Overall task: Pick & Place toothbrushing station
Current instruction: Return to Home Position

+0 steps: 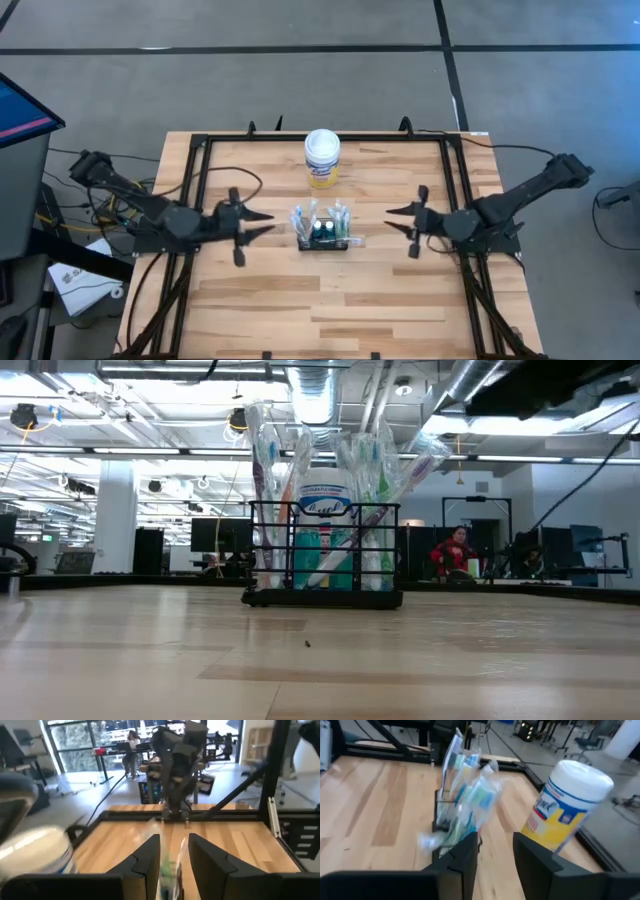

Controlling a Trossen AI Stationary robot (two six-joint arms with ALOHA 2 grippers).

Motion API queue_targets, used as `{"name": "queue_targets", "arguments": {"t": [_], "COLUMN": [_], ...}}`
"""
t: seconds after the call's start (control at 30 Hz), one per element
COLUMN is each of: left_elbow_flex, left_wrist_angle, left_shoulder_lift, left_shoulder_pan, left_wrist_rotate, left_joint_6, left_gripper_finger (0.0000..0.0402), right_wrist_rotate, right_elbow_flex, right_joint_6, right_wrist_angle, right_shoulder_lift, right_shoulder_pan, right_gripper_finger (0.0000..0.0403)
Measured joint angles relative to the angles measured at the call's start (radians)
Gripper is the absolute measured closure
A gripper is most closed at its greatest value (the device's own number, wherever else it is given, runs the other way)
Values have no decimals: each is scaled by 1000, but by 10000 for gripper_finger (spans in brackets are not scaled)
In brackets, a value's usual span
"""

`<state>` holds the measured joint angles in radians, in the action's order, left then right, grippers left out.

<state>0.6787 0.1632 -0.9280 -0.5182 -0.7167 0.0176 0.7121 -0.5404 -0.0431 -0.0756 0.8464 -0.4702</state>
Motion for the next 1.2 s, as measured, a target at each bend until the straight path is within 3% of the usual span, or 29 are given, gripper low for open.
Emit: {"name": "queue_targets", "arguments": {"t": [0.17, 0.37, 0.63, 0.83, 1.2], "left_elbow_flex": [-199, -382, -559, -671, -671], "left_wrist_angle": [2, 97, 109, 72, 27], "left_shoulder_lift": [186, 439, 698, 784, 744], "left_shoulder_pan": [45, 44, 44, 43, 42], "left_wrist_rotate": [2, 3, 16, 47, 92], "left_joint_6": [-80, -47, -23, -93, -202], "left_gripper_finger": [306, 306, 306, 306, 306], "right_wrist_rotate": [0, 38, 4, 30, 54], "right_elbow_flex": [12, 90, 248, 300, 332], "right_joint_6": [-70, -21, 35, 67, 17], "right_wrist_angle": [-180, -162, -210, -150, -153], "right_shoulder_lift": [-170, -446, -827, -805, -796], "right_shoulder_pan": [-32, -70, -99, -89, -78], "right_gripper_finger": [298, 311, 317, 317, 317]}}
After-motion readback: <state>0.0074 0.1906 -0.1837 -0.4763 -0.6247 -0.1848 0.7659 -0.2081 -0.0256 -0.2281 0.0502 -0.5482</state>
